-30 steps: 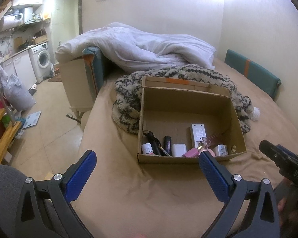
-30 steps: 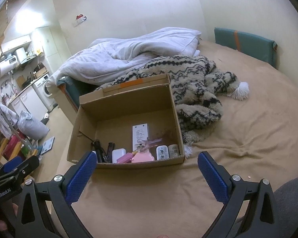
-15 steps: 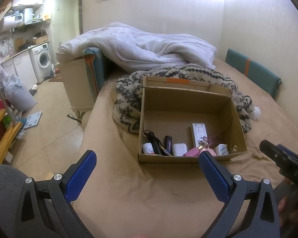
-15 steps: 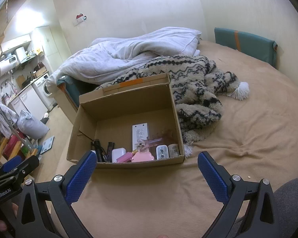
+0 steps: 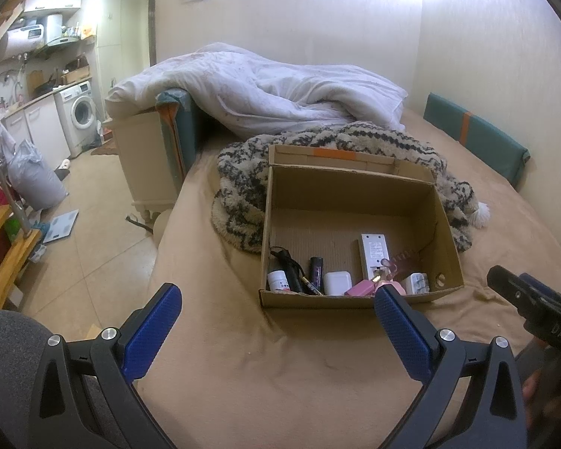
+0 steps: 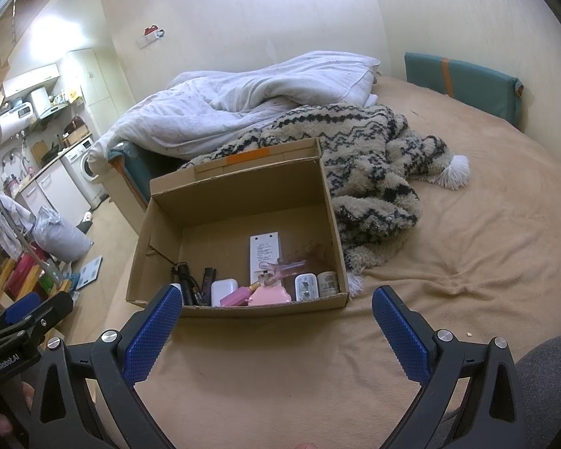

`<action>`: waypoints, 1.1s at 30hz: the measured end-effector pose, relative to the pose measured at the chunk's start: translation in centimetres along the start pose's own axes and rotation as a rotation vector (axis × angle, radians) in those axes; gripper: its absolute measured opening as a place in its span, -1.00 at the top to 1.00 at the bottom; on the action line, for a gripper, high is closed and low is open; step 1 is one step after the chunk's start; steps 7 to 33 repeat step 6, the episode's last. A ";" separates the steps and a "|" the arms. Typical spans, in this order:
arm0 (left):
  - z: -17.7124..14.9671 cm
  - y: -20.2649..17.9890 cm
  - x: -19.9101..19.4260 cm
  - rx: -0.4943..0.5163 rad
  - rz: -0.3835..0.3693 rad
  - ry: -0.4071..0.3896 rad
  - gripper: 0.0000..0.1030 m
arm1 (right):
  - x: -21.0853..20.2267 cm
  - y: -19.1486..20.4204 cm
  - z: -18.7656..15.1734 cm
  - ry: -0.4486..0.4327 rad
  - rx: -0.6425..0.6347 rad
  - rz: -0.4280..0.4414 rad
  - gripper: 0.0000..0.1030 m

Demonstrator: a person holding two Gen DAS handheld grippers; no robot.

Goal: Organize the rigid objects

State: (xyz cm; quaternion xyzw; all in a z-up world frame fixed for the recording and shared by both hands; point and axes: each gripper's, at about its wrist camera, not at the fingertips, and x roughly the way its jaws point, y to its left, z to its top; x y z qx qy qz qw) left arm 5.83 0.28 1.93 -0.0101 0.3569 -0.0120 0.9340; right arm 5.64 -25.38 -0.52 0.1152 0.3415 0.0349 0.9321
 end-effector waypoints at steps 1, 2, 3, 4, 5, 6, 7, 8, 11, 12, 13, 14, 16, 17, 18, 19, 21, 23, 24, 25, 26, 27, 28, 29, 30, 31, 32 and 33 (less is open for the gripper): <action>0.0 0.0 0.1 -0.002 -0.003 0.003 -1.00 | 0.0 0.0 0.0 0.000 -0.001 -0.001 -1.00; -0.1 0.0 0.1 -0.005 -0.005 0.005 -1.00 | 0.0 0.0 0.0 0.001 -0.001 -0.001 -1.00; -0.1 0.0 0.1 -0.007 -0.007 0.007 -1.00 | 0.0 0.0 0.0 0.001 -0.001 -0.001 -1.00; -0.1 -0.1 0.1 -0.009 -0.010 0.005 -1.00 | 0.0 0.0 -0.1 0.002 -0.003 0.000 -1.00; 0.0 -0.1 0.1 -0.009 -0.009 0.003 -1.00 | 0.0 0.0 -0.1 0.002 -0.004 0.001 -1.00; 0.0 -0.1 0.0 -0.008 -0.009 0.001 -1.00 | 0.0 0.1 -0.1 0.001 -0.005 0.003 -1.00; 0.0 -0.1 0.0 -0.008 -0.009 0.001 -1.00 | 0.0 0.1 -0.1 0.001 -0.005 0.003 -1.00; 0.0 -0.1 0.0 -0.008 -0.009 0.001 -1.00 | 0.0 0.1 -0.1 0.001 -0.005 0.003 -1.00; 0.0 -0.1 0.0 -0.008 -0.009 0.001 -1.00 | 0.0 0.1 -0.1 0.001 -0.005 0.003 -1.00; 0.0 -0.1 0.0 -0.008 -0.009 0.001 -1.00 | 0.0 0.1 -0.1 0.001 -0.005 0.003 -1.00; 0.0 -0.1 0.0 -0.008 -0.009 0.001 -1.00 | 0.0 0.1 -0.1 0.001 -0.005 0.003 -1.00; 0.0 -0.1 0.0 -0.008 -0.009 0.001 -1.00 | 0.0 0.1 -0.1 0.001 -0.005 0.003 -1.00; 0.0 -0.1 0.0 -0.008 -0.009 0.001 -1.00 | 0.0 0.1 -0.1 0.001 -0.005 0.003 -1.00; 0.0 -0.1 0.0 -0.008 -0.009 0.001 -1.00 | 0.0 0.1 -0.1 0.001 -0.005 0.003 -1.00; 0.0 -0.1 0.0 -0.008 -0.009 0.001 -1.00 | 0.0 0.1 -0.1 0.001 -0.005 0.003 -1.00; 0.0 -0.1 0.0 -0.008 -0.009 0.001 -1.00 | 0.0 0.1 -0.1 0.001 -0.005 0.003 -1.00; 0.0 -0.1 0.0 -0.008 -0.009 0.001 -1.00 | 0.0 0.1 -0.1 0.001 -0.005 0.003 -1.00; 0.0 -0.1 0.0 -0.008 -0.009 0.001 -1.00 | 0.0 0.1 -0.1 0.001 -0.005 0.003 -1.00; 0.0 -0.1 0.0 -0.008 -0.009 0.001 -1.00 | 0.0 0.1 -0.1 0.001 -0.005 0.003 -1.00; 0.0 -0.1 0.0 -0.008 -0.009 0.001 -1.00 | 0.0 0.1 -0.1 0.001 -0.005 0.003 -1.00; 0.0 -0.1 0.0 -0.008 -0.009 0.001 -1.00 | 0.0 0.1 -0.1 0.001 -0.005 0.003 -1.00; 0.0 -0.1 0.0 -0.008 -0.009 0.001 -1.00 | 0.0 0.1 -0.1 0.001 -0.005 0.003 -1.00; 0.0 -0.1 0.0 -0.008 -0.009 0.001 -1.00 | 0.0 0.1 -0.1 0.001 -0.005 0.003 -1.00; 0.0 -0.1 0.0 -0.008 -0.009 0.001 -1.00 | 0.0 0.1 -0.1 0.001 -0.005 0.003 -1.00; 0.0 -0.1 0.0 -0.008 -0.009 0.001 -1.00 | 0.0 0.1 -0.1 0.001 -0.005 0.003 -1.00; 0.0 -0.1 0.0 -0.008 -0.009 0.001 -1.00 | 0.0 0.1 -0.1 0.001 -0.005 0.003 -1.00; 0.0 -0.1 0.0 -0.008 -0.009 0.001 -1.00 | 0.0 0.1 -0.1 0.001 -0.005 0.003 -1.00; 0.0 -0.1 0.0 -0.008 -0.009 0.001 -1.00 | 0.0 0.1 -0.1 0.001 -0.005 0.003 -1.00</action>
